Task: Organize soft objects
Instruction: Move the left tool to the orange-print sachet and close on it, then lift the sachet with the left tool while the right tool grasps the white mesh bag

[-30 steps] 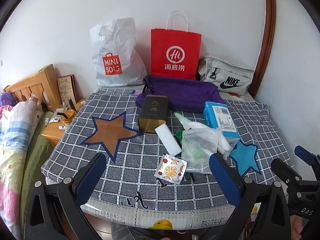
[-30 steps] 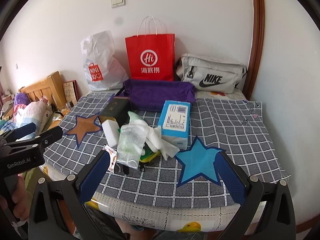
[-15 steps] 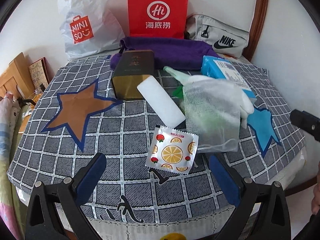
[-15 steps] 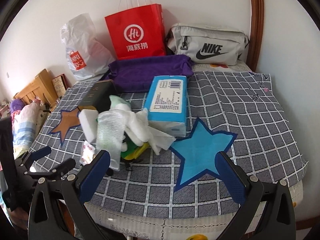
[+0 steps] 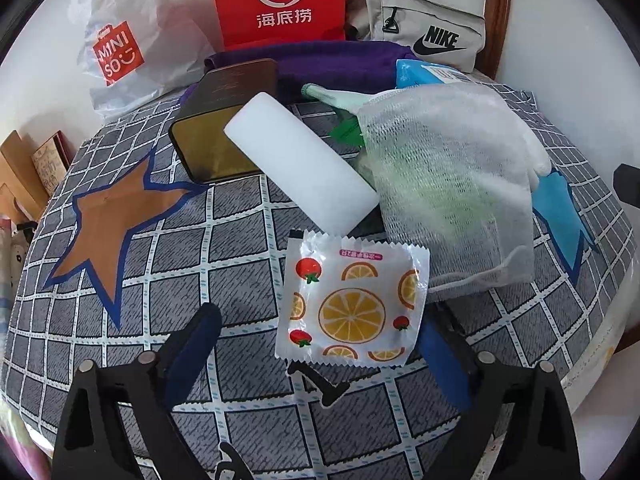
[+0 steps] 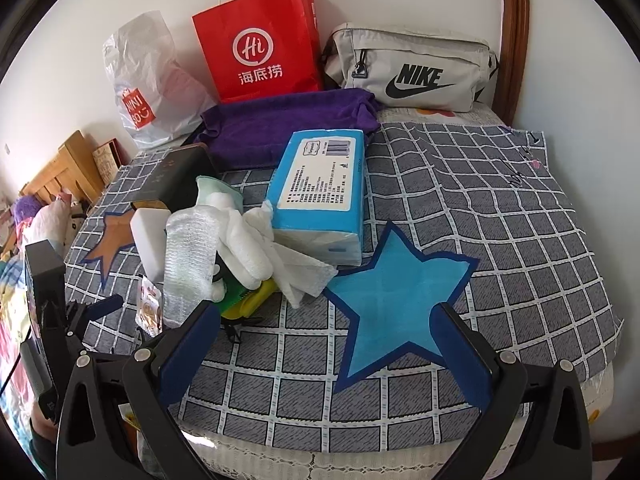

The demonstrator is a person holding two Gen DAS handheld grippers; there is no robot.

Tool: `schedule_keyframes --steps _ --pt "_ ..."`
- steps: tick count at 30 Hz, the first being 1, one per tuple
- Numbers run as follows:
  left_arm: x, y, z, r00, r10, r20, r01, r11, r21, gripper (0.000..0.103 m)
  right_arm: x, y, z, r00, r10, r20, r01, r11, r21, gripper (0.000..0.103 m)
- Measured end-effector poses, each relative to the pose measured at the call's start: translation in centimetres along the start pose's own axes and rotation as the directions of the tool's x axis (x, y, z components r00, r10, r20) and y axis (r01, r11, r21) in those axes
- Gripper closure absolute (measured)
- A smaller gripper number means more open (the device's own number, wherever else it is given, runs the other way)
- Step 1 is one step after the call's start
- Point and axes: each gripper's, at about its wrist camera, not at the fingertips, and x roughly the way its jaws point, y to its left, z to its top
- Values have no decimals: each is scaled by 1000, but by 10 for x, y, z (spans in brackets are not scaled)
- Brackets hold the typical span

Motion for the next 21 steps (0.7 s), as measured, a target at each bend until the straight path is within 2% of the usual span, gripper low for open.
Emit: schedule_keyframes --steps 1,2,3,4,7,11,14,21 --pt "1 0 1 1000 -10 1 10 1000 7 21 2 1 0 1000 1 -3 -1 1000 -2 0" --pt "0 0 2 1000 -30 11 29 1000 9 33 4 2 1 1000 1 -8 -1 1000 -6 0" --pt "-1 1 2 999 -38 16 38 999 9 41 5 3 1 1000 0 -11 0 1000 -10 0" --pt "-2 1 3 999 -45 17 45 999 10 44 7 4 2 1000 -2 -13 2 1000 -17 0" --pt "-9 5 4 997 -69 29 68 998 14 48 9 9 2 1000 -5 -11 4 999 -34 0" --pt "-17 14 5 998 -52 37 52 999 7 48 14 19 4 1000 7 -15 -8 998 -55 0" --pt "-24 25 4 997 -58 44 59 998 -19 48 18 27 5 1000 20 -15 -21 997 -71 0" --pt "-25 54 3 999 -17 40 22 993 -120 48 29 47 7 998 55 -14 -56 994 -96 0"
